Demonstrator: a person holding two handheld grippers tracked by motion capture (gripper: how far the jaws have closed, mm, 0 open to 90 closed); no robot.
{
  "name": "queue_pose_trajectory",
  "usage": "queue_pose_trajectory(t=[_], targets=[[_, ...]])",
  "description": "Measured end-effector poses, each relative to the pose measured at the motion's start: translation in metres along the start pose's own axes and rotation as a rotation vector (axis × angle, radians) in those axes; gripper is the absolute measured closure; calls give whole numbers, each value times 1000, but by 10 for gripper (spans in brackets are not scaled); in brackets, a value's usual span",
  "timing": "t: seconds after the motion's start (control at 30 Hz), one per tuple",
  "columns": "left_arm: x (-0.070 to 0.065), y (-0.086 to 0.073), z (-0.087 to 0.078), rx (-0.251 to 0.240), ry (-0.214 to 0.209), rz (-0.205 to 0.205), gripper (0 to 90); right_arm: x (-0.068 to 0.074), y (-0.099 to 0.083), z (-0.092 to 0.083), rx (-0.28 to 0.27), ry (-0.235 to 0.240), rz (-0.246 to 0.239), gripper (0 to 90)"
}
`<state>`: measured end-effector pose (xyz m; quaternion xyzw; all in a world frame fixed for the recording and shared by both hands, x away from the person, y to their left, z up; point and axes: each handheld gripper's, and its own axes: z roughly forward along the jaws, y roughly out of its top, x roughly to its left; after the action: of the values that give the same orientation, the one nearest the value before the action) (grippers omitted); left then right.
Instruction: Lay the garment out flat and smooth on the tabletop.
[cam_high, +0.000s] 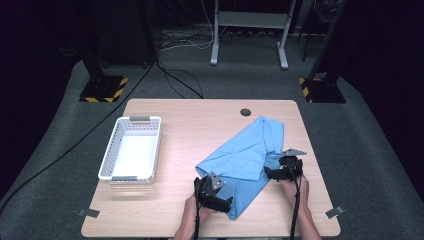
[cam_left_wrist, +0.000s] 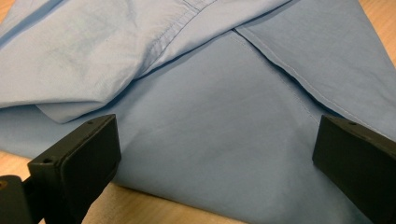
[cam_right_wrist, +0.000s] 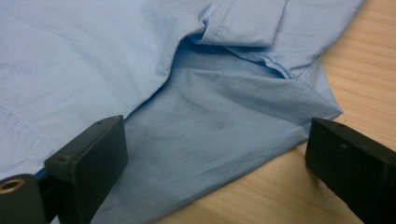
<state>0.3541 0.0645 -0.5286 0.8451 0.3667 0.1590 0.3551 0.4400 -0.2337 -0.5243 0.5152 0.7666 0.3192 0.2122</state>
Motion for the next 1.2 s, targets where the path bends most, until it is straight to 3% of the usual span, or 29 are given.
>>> queue_pose_trajectory(t=[0.67,1.2], targets=[[-15,-7,-8,-1,6,-4,15,7,-19,-19,-1,1,-3,56],[-28,-13,-13,-2,-11,16,16,11,-34,-33,-6,6,-9,65]])
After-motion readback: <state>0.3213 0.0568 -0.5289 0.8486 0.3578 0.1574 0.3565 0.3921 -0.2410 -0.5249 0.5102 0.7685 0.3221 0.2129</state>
